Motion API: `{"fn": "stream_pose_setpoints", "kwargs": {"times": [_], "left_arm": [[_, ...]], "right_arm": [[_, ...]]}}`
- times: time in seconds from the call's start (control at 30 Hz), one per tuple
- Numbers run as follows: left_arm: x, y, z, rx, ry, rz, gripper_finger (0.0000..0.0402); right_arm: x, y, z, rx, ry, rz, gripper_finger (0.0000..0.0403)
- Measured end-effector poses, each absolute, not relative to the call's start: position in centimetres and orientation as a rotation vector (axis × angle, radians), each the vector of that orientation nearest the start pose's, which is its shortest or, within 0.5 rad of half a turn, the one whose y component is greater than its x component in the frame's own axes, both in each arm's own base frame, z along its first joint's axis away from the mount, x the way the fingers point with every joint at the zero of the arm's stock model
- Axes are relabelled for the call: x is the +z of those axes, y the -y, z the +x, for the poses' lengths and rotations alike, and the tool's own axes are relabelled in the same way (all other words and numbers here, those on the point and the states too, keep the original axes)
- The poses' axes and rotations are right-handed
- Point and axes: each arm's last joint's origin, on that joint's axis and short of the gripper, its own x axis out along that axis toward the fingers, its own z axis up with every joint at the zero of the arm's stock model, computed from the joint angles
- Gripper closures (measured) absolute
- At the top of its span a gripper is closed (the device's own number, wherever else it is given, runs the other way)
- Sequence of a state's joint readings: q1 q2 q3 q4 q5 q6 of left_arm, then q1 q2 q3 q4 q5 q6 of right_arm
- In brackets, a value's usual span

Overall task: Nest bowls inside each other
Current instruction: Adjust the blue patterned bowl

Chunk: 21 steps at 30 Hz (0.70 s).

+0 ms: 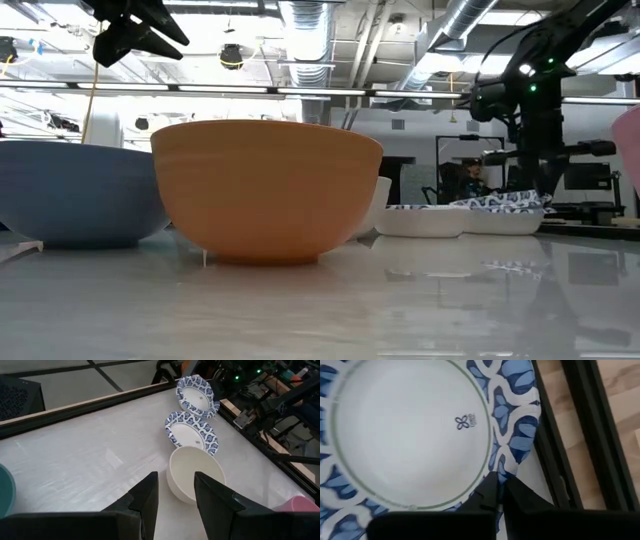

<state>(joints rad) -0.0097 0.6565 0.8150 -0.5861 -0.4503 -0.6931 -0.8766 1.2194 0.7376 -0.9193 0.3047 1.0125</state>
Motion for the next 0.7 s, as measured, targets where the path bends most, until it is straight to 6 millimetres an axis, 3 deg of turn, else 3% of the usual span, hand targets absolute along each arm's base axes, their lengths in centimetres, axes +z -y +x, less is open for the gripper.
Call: {"fn": "stream_pose_setpoints", "kwargs": {"times": [0.2, 0.7], "left_arm": [[32.4, -1.1, 12.9, 0.558, -0.25, -0.575, 0.0287], [32.4, -1.1, 12.9, 0.56, -0.248, -0.576, 0.0287]], "right_arm": [[21.0, 15.0, 11.4, -1.535, -0.734, 1.162, 0.0381], [21.1, 14.7, 11.2, -1.422, -0.79, 1.212, 0.0256]]}}
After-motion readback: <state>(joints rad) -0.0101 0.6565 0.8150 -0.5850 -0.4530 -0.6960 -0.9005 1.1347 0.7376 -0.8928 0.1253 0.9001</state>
